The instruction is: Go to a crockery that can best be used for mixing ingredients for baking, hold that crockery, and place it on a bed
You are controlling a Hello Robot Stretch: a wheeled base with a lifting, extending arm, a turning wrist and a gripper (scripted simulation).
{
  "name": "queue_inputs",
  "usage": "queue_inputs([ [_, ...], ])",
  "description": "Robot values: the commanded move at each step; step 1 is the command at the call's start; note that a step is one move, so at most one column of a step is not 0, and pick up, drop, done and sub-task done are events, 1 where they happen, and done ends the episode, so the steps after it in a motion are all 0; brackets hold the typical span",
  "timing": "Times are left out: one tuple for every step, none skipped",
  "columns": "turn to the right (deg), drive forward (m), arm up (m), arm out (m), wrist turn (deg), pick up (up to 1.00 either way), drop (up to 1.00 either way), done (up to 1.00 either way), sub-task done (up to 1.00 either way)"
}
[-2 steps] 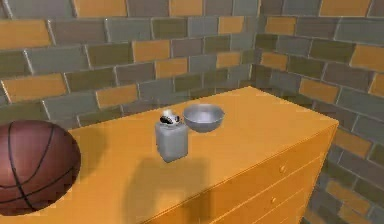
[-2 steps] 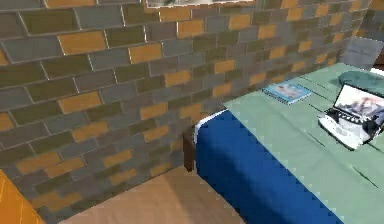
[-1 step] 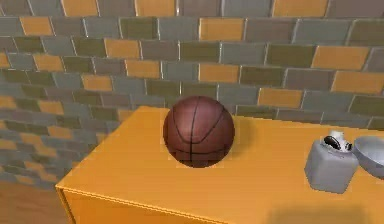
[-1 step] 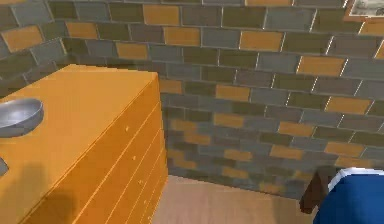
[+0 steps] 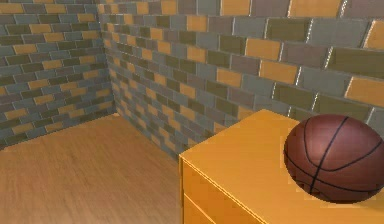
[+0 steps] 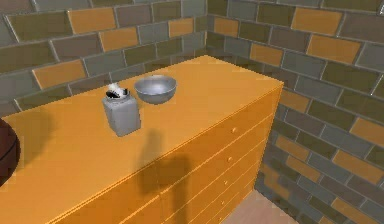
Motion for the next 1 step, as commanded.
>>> queue_inputs([
  [0.0, 0.0, 0.5, 0.0, 0.0, 0.0, 0.0, 0.0, 0.0],
])
